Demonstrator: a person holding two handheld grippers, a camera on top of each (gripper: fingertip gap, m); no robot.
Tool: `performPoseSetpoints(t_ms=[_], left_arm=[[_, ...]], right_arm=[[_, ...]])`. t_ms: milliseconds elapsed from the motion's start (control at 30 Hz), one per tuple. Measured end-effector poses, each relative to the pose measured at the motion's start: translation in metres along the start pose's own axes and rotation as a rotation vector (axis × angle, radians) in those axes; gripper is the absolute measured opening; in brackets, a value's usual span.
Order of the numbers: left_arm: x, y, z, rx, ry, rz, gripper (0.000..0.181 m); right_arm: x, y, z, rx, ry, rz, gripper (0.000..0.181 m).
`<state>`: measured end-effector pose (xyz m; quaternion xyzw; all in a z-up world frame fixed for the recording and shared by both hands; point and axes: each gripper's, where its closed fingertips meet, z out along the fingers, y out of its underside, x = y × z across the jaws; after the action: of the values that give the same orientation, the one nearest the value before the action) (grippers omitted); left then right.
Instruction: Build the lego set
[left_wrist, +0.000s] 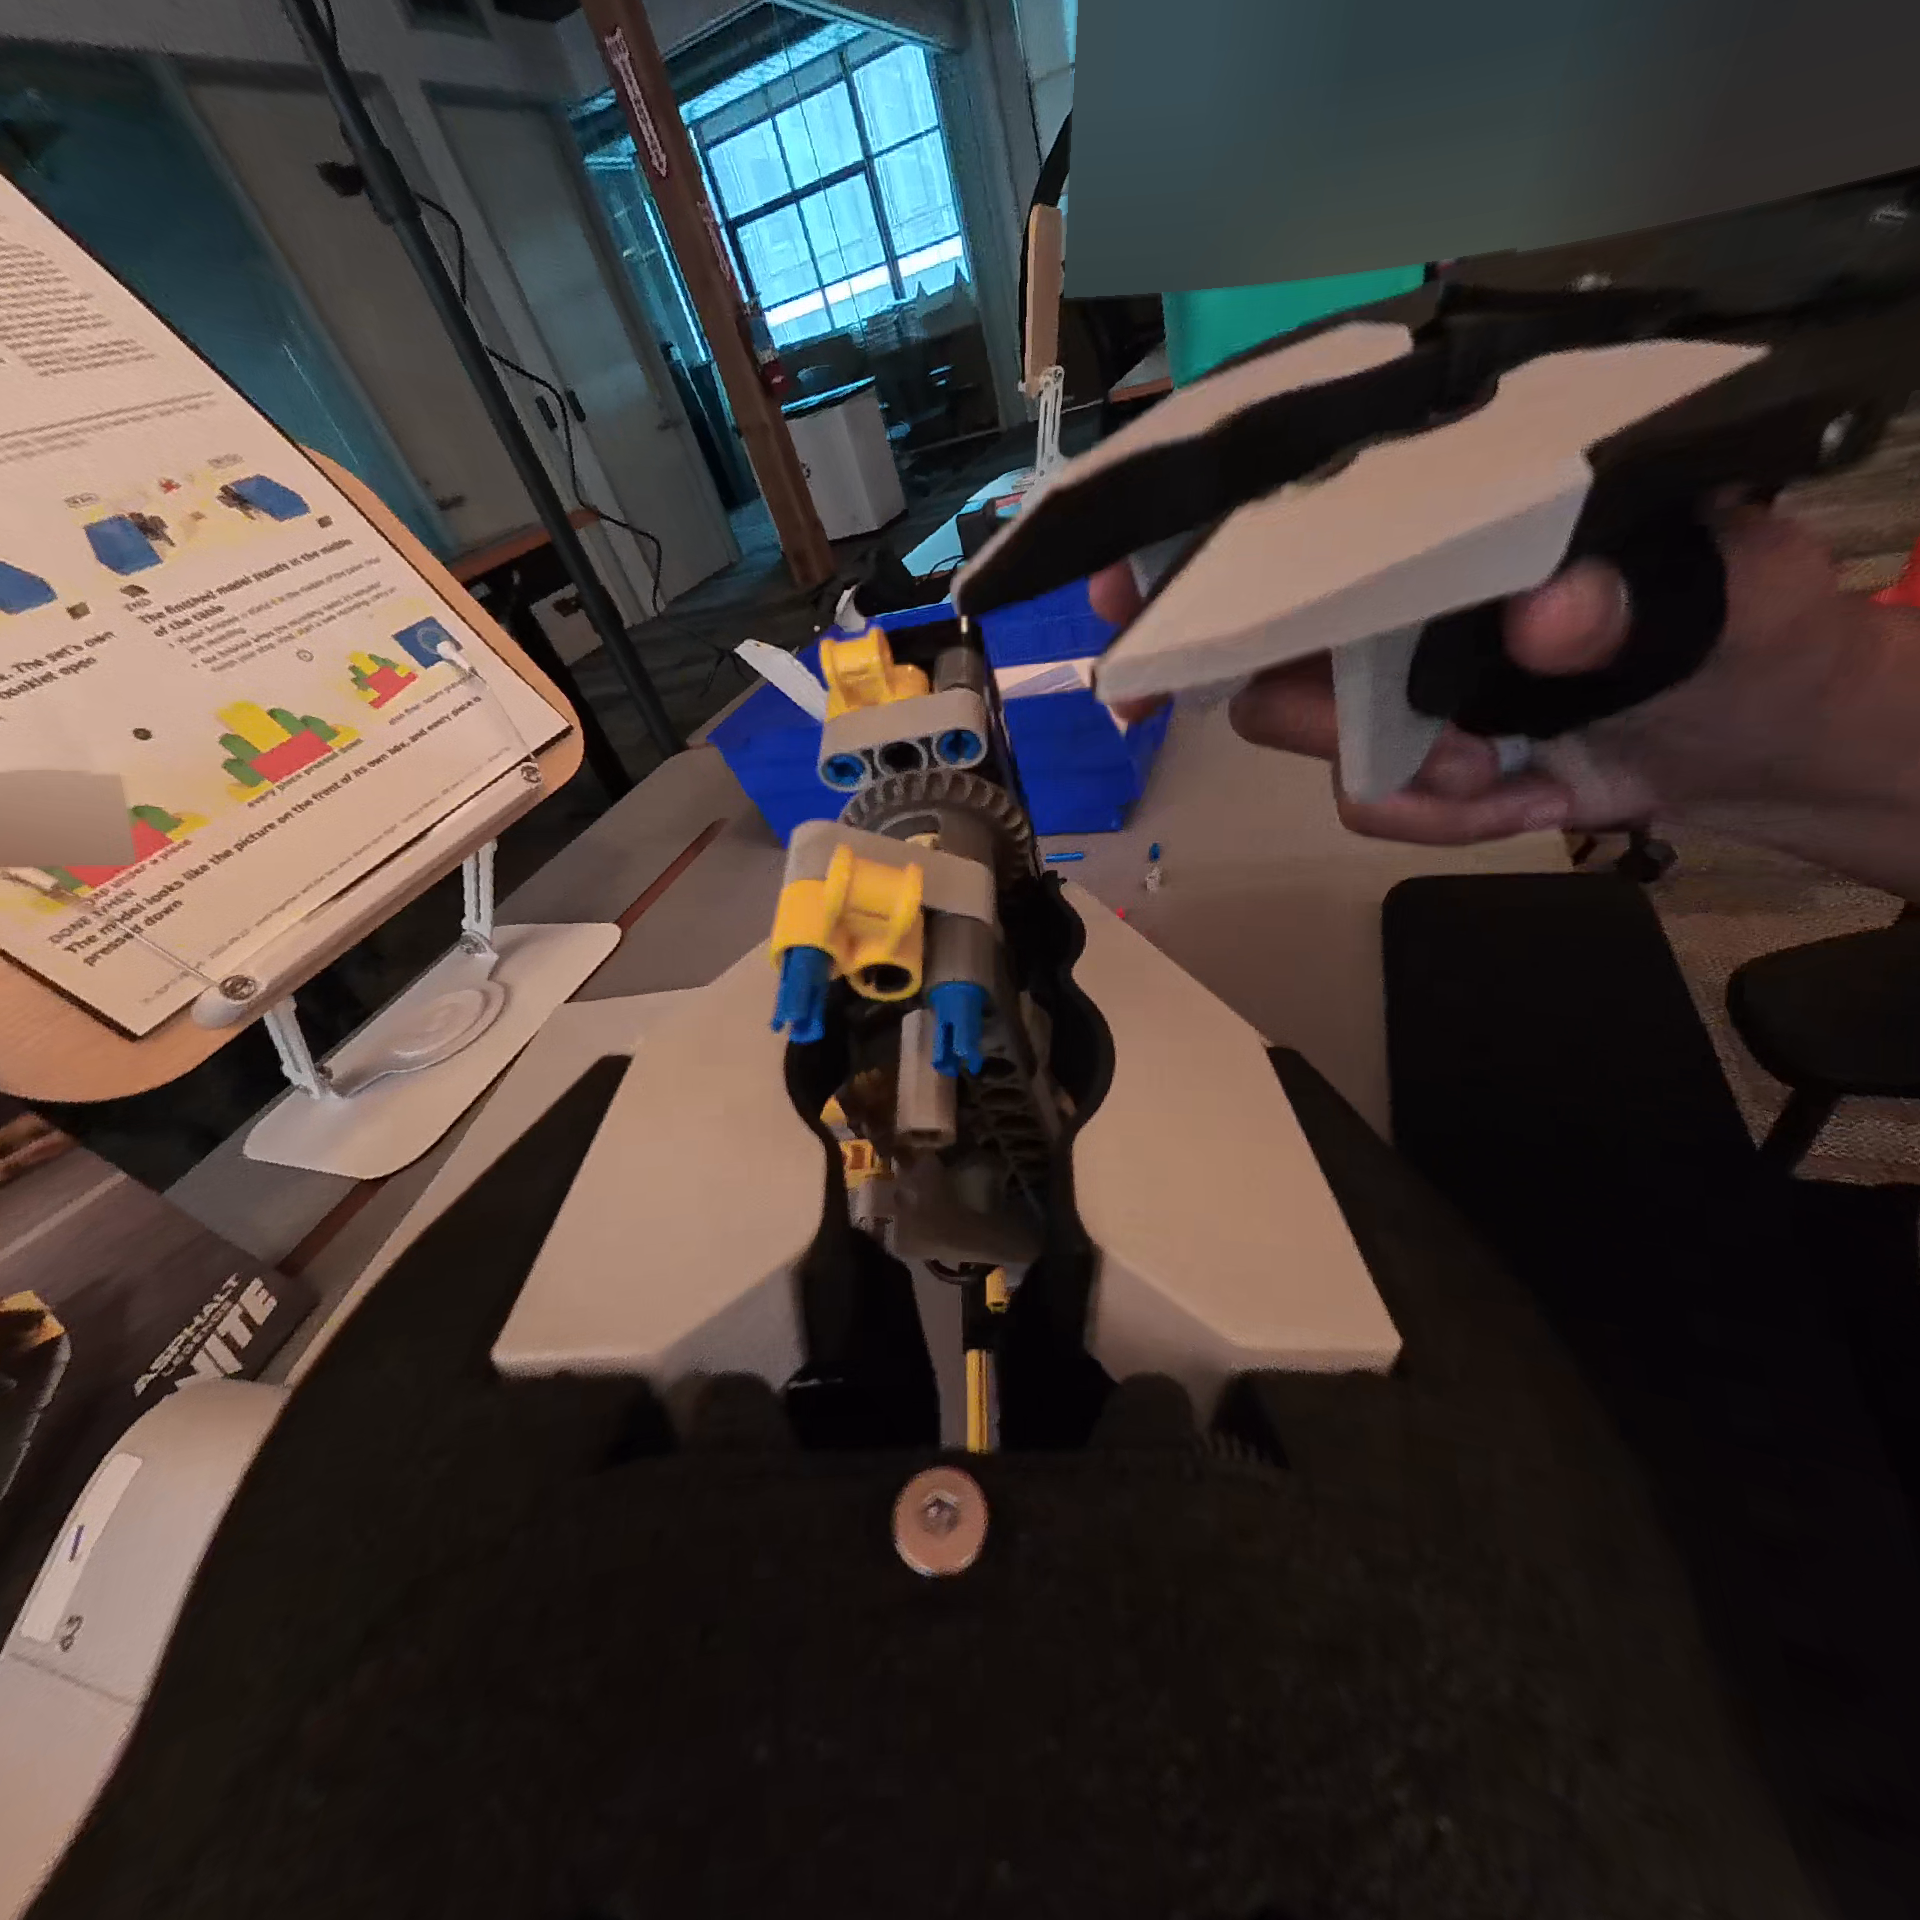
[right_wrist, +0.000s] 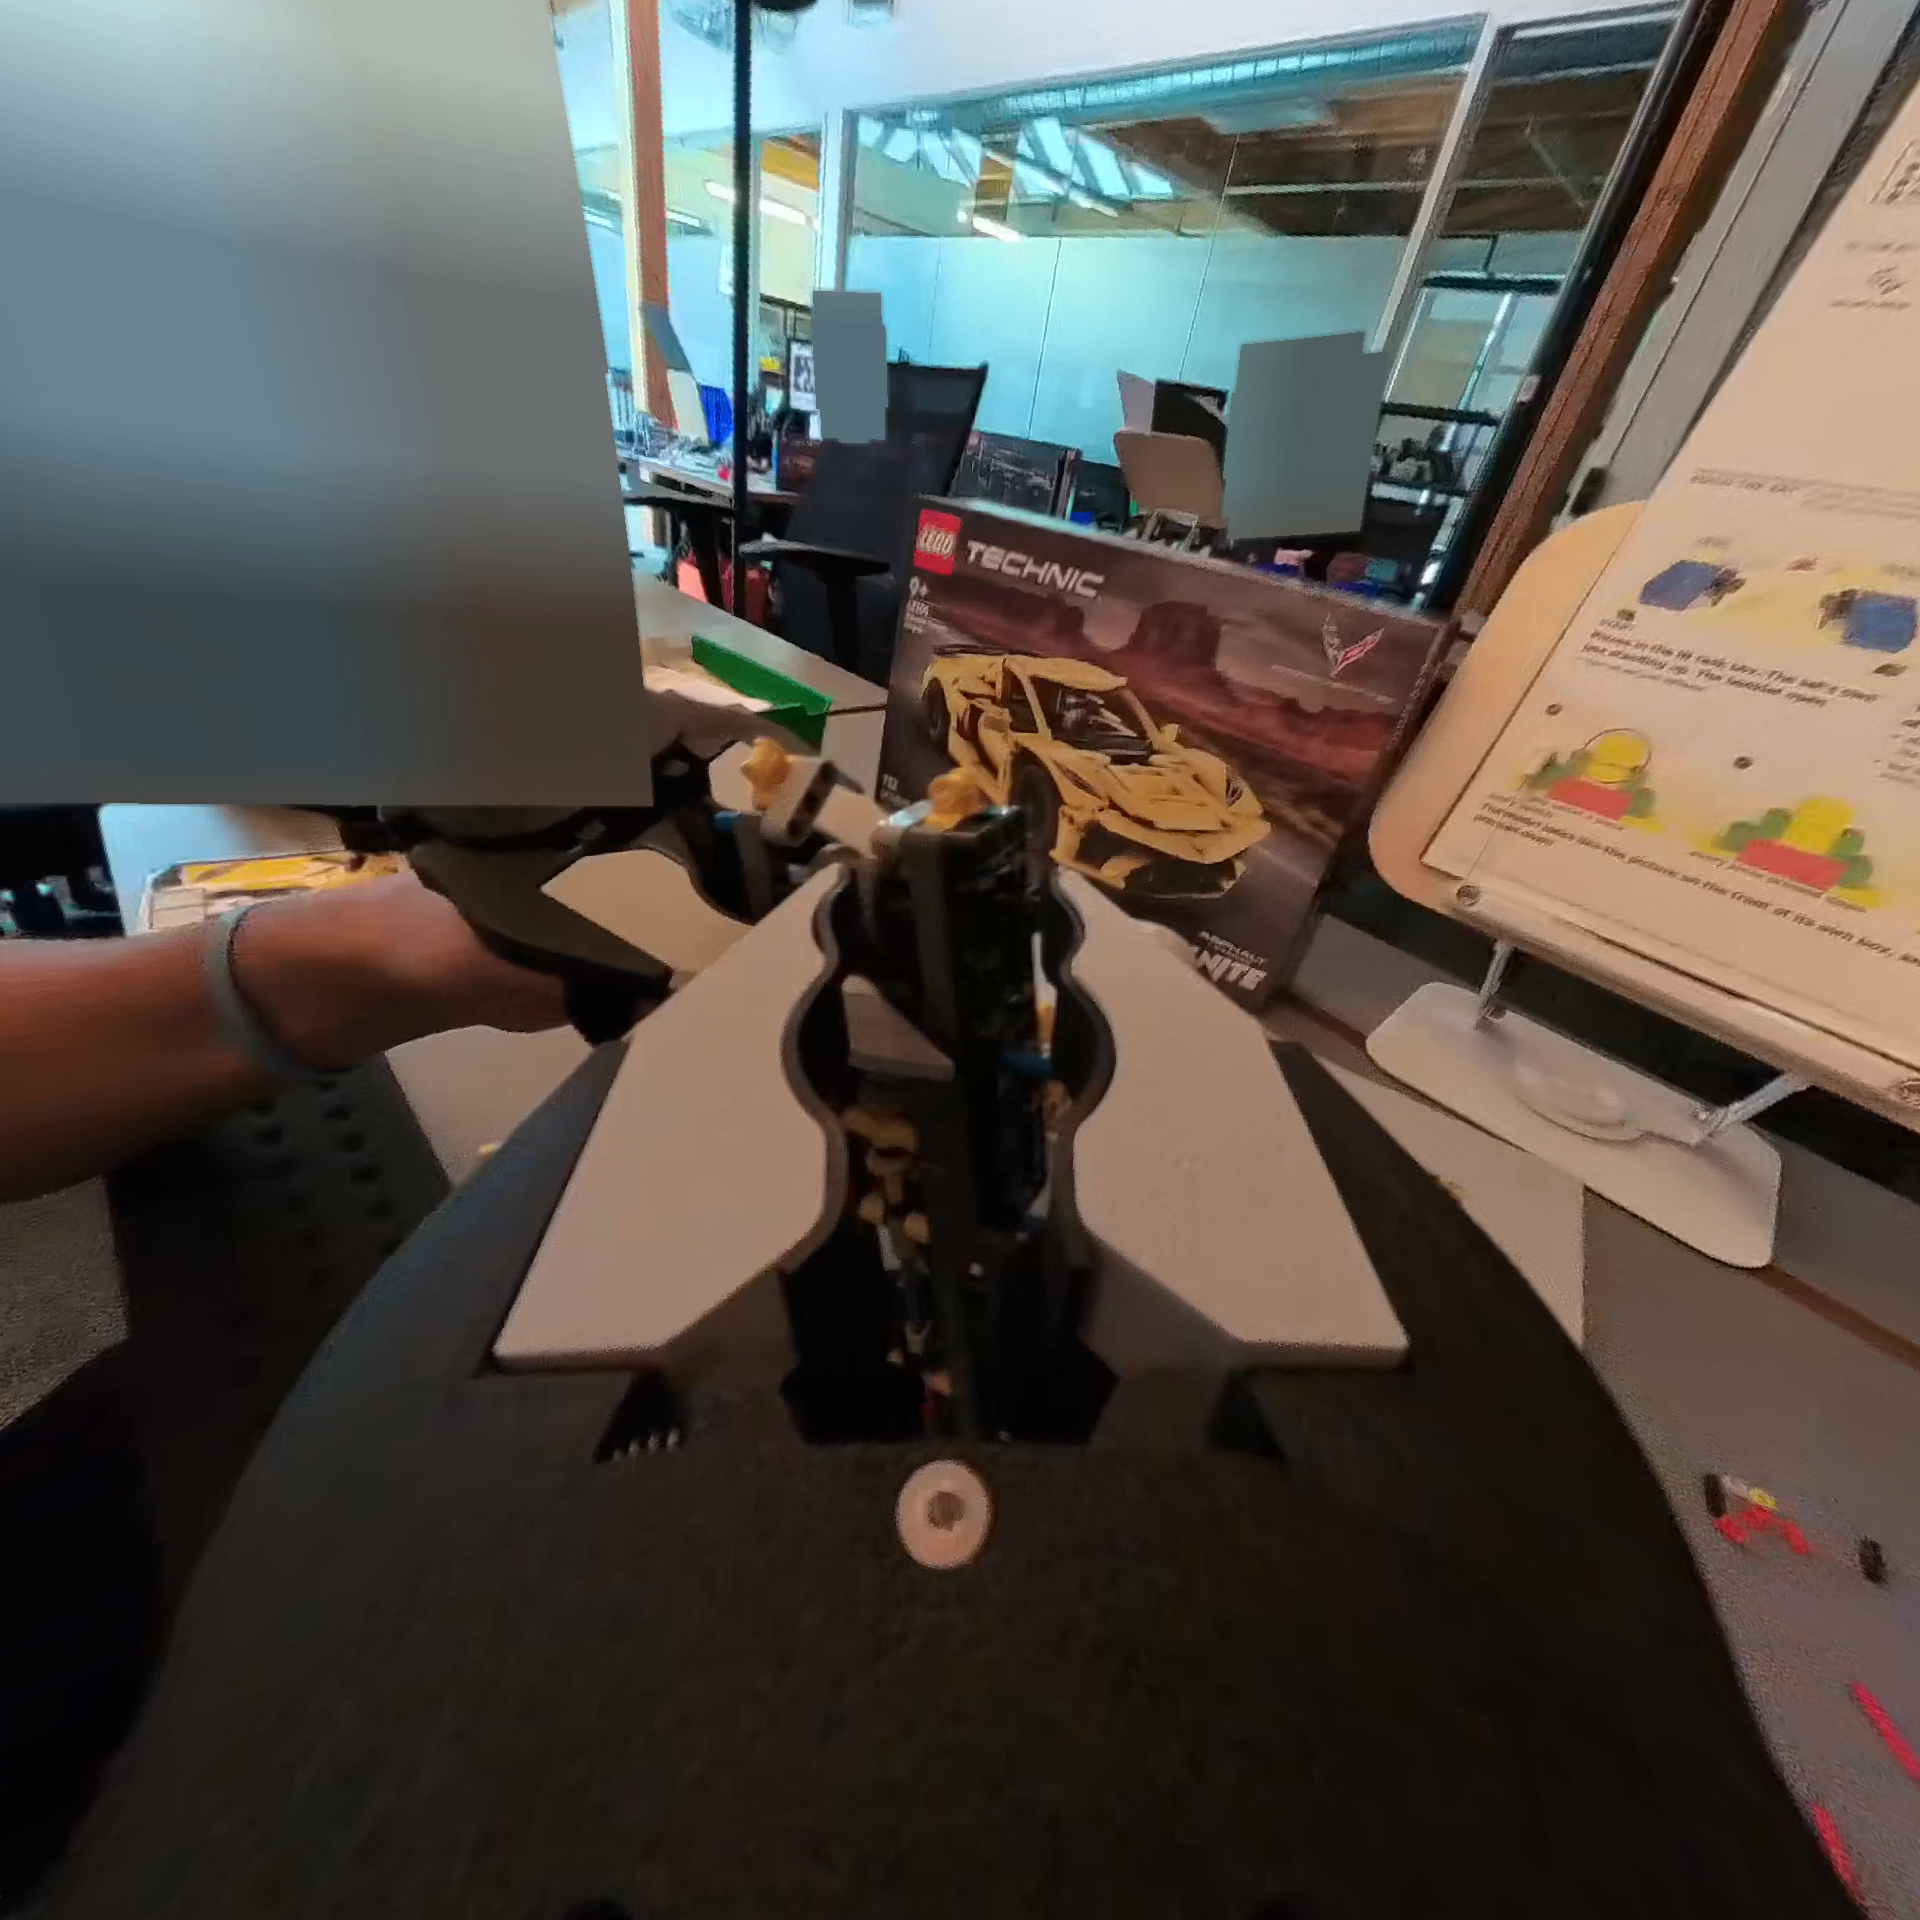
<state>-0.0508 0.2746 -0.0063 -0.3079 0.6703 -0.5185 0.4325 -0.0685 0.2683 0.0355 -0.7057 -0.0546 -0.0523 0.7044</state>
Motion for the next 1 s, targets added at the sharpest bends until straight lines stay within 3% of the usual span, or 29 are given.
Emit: performPoseSetpoints(t_ms=[167, 300, 633, 1000], left_arm=[[0.01, -0.003, 0.002, 0.005, -0.014, 0.087, 0.036], [0.018, -0.006, 0.002, 0.019, -0.007, 0.131, 0.035], [0.025, 0.0, 0.012, -0.104, -0.119, 0.302, 0.032], [0.026, -0.004, 0.01, -0.106, -0.163, 0.374, 0.031]], right_arm=[[-0.008, 0.002, 0.011, -0.056, -0.015, -0.099, 0.042], [-0.014, 0.0, 0.004, -0.032, -0.085, -0.024, 0.043], [-0.01, 0.011, -0.004, -0.052, 0.179, -0.225, 0.031], [-0.016, 0.011, -0.007, -0.029, 0.157, -0.241, 0.028]])
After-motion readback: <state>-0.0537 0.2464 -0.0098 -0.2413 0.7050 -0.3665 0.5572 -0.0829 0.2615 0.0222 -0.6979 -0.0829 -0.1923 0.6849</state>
